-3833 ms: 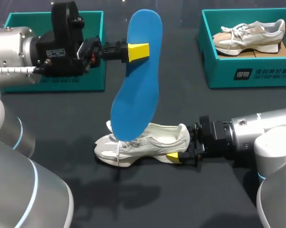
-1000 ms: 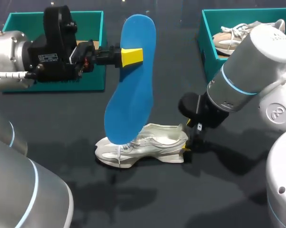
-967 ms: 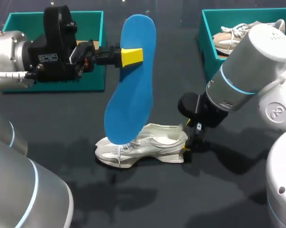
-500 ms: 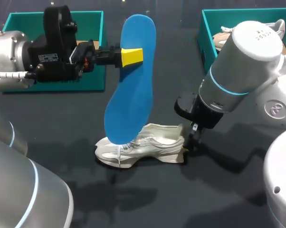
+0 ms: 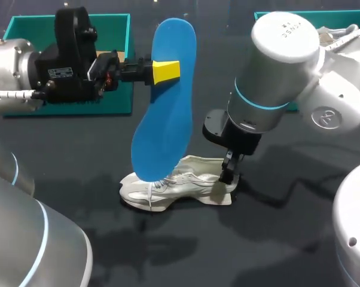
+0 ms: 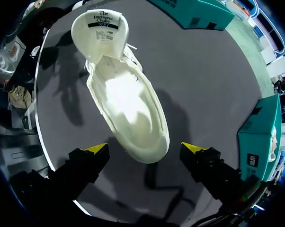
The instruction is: Take the shoe out of the shoebox, open the shoe tongue, remove and reinsert the insole, then place the shoe into the shoebox
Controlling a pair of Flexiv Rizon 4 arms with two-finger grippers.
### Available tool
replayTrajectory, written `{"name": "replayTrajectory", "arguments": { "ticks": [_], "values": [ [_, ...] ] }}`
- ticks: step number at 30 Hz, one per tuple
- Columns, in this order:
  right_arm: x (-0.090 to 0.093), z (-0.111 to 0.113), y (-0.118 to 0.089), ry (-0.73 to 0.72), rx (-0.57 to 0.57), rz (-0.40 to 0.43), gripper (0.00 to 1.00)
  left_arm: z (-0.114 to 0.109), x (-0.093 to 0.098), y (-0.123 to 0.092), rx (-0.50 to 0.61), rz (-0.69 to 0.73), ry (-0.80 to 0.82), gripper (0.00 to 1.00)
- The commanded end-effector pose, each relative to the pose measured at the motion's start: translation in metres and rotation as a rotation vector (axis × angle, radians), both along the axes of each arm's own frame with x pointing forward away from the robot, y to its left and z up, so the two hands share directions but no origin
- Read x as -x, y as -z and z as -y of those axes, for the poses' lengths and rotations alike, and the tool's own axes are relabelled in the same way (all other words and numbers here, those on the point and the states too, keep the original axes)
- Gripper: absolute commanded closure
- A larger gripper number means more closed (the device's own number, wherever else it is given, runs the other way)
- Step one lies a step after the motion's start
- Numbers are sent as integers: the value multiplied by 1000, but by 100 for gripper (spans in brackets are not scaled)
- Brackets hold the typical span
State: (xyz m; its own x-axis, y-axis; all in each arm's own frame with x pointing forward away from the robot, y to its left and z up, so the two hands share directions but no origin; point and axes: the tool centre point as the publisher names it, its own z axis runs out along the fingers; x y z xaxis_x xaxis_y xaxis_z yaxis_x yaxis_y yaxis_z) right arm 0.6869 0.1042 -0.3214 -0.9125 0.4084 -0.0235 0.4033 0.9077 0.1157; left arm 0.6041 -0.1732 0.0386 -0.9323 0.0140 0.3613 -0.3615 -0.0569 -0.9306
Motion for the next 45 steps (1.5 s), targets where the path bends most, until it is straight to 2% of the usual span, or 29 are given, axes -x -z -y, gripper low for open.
{"name": "replayTrajectory", "arguments": {
  "ticks": [1,12,19,26,35,45],
  "values": [
    [3,-6,-4,16,76,-16,0,0,0,0,1,1,1,100],
    [1,-10,-11,13,68,-22,0,0,0,0,1,1,1,100],
    [0,-15,-26,19,44,9,0,0,0,0,1,1,1,100],
    [-17,-34,-34,-1,77,18,0,0,0,0,1,1,1,100],
    [-39,-60,-16,-100,63,37,0,0,0,0,1,1,1,100],
    [-50,-71,12,-143,51,17,0,0,0,0,1,1,1,100]
  ]
}}
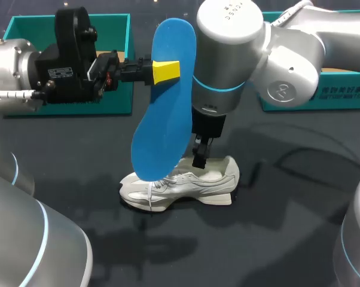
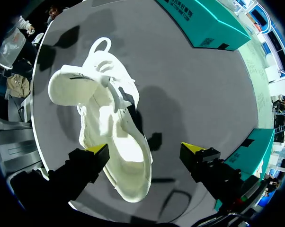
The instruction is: Take the shoe out of the shoebox, open the shoe tongue, remove and reinsert the insole, then place the shoe into the shoebox
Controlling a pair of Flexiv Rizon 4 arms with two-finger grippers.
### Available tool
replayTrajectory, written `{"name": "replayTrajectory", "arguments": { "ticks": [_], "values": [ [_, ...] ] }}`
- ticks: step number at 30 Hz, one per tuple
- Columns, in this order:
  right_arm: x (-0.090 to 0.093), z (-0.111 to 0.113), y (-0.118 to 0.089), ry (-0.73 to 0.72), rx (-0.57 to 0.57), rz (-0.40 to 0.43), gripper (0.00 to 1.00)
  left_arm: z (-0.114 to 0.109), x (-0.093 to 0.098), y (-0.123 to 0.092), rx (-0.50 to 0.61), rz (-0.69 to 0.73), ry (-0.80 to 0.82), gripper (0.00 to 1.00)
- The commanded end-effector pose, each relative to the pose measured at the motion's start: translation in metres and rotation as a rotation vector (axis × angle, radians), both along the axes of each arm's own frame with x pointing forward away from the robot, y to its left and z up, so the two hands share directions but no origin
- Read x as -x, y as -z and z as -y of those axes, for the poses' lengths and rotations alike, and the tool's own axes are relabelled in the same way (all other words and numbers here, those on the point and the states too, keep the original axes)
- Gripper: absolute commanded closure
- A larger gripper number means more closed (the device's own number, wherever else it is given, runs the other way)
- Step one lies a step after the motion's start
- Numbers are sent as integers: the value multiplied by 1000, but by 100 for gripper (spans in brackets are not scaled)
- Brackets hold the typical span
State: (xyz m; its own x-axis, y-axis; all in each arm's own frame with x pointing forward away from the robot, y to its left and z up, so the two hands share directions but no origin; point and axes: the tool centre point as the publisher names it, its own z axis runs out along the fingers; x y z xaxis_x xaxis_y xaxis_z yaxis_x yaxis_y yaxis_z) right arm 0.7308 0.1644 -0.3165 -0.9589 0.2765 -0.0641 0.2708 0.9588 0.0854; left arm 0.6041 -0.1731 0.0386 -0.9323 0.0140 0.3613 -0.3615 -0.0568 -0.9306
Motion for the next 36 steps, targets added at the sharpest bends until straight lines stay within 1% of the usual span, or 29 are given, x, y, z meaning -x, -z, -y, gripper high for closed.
{"name": "replayTrajectory", "arguments": {
  "ticks": [1,7,12,13,15,16,20,21,23,29,36],
  "values": [
    [-7,-12,19,-6,14,-13,0,0,0,0,1,1,1,100],
    [-13,-15,36,-18,24,-34,0,0,0,0,1,1,1,100],
    [-13,-13,49,-23,21,-57,1,0,0,0,1,1,1,100],
    [-13,-13,51,-24,20,-61,6,0,0,0,1,1,1,100],
    [-12,-13,55,-25,19,-71,13,0,0,0,1,1,1,100],
    [-12,-13,57,-27,19,-75,21,0,0,0,1,1,1,100],
    [-10,-12,63,-27,21,-94,62,0,0,0,1,1,1,100],
    [-10,-11,65,-28,23,-98,73,0,0,0,1,1,1,100],
    [-9,-11,66,-30,26,-102,100,0,0,0,1,1,1,100],
    [-4,-9,66,-40,32,-105,100,0,0,0,1,1,1,100],
    [0,-5,58,-38,45,-106,100,0,0,0,1,1,1,100]
  ]
}}
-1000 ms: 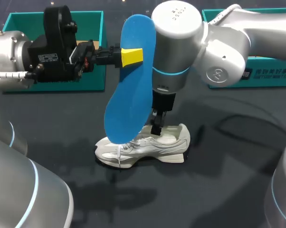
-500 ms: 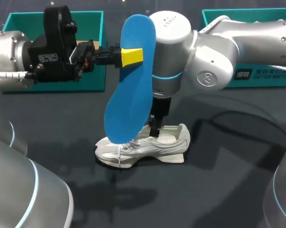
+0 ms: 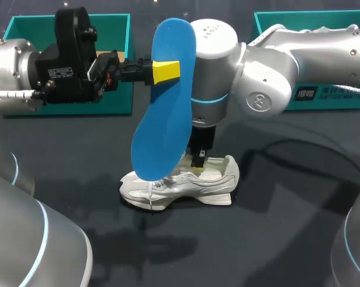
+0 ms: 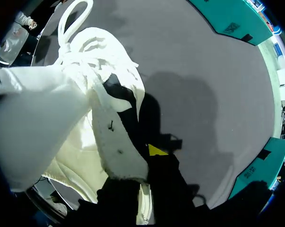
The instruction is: Take the shoe out of the shoebox, open the shoe tongue, remove and reinsert the insole, then place the shoe into the shoebox
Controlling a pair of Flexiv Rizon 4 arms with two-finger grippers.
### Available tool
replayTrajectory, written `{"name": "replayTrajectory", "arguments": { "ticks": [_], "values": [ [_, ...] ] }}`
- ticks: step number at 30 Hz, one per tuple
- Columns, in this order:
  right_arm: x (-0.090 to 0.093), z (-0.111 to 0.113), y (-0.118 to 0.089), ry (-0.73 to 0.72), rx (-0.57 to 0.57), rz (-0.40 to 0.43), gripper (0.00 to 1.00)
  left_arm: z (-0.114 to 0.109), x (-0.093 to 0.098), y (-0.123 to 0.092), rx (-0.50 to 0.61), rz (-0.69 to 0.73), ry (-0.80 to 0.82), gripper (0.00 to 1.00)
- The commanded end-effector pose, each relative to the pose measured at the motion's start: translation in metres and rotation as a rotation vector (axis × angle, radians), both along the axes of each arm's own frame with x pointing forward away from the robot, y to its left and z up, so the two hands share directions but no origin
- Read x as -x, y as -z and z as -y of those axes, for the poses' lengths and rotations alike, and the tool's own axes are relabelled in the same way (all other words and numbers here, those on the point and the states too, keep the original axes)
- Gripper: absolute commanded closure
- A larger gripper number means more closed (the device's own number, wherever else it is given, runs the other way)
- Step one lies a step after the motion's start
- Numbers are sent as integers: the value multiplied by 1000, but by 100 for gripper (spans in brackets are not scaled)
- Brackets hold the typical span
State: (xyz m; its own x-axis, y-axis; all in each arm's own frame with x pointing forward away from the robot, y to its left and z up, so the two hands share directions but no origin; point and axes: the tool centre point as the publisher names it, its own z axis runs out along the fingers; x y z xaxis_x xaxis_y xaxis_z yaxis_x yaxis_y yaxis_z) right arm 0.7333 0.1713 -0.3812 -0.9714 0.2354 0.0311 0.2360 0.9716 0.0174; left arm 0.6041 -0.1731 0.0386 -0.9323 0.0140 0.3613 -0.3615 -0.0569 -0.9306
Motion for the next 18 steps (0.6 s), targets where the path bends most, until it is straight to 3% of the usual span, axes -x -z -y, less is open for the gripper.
{"name": "replayTrajectory", "arguments": {
  "ticks": [1,6,18],
  "values": [
    [2,3,-7,7,6,2,100,0,0,0,1,1,1,100],
    [3,9,-18,85,-2,-7,100,0,0,0,1,1,1,100],
    [20,37,-42,556,-56,40,100,0,0,0,1,1,1,100]
  ]
}}
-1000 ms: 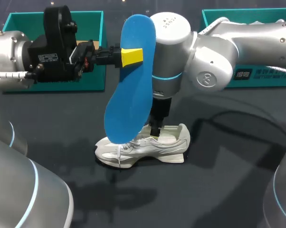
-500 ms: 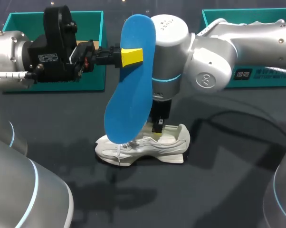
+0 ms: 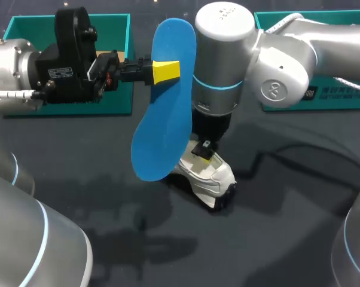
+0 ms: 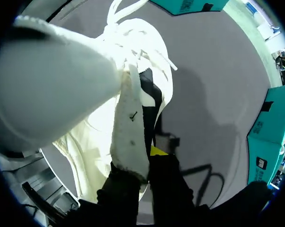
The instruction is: Take the shoe out of the shoebox, open the shoe tongue, remove and reinsert the insole, then place the shoe into the shoebox
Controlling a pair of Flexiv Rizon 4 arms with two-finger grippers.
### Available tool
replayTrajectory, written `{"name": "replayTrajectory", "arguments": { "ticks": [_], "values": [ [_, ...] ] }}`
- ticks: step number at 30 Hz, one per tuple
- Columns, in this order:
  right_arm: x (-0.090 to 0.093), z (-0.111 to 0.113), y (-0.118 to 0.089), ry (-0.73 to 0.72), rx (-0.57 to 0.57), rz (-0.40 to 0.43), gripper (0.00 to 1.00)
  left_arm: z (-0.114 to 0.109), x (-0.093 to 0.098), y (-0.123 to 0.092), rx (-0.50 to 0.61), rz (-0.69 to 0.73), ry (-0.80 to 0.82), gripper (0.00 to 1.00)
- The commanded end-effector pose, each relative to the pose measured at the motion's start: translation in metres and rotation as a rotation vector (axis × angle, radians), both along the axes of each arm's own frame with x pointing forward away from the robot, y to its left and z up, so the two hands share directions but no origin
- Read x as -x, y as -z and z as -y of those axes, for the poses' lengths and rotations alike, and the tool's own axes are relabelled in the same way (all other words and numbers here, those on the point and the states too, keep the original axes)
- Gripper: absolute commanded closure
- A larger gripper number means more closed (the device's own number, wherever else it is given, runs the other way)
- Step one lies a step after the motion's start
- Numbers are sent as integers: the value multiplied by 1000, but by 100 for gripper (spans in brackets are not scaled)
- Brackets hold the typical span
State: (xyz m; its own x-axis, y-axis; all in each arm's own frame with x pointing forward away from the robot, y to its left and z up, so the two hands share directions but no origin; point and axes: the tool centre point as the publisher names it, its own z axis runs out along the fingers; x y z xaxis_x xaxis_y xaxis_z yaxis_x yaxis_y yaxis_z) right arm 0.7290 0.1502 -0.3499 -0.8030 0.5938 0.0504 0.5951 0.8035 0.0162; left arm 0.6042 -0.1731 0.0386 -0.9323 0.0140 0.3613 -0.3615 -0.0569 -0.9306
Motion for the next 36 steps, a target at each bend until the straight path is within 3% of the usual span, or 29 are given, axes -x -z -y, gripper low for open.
{"name": "replayTrajectory", "arguments": {
  "ticks": [1,4,17,22,31,36],
  "values": [
    [17,16,-12,205,-4,68,100,0,0,0,1,1,1,100],
    [24,14,-11,253,50,53,100,0,0,0,1,1,1,100],
    [24,14,-11,253,50,53,100,0,0,0,1,1,1,100],
    [29,17,-10,487,-5,17,100,0,0,0,1,1,1,100],
    [40,23,-12,671,-69,41,100,0,0,0,1,1,1,100],
    [39,23,-6,676,-92,29,100,0,0,0,1,1,1,100]
  ]
}}
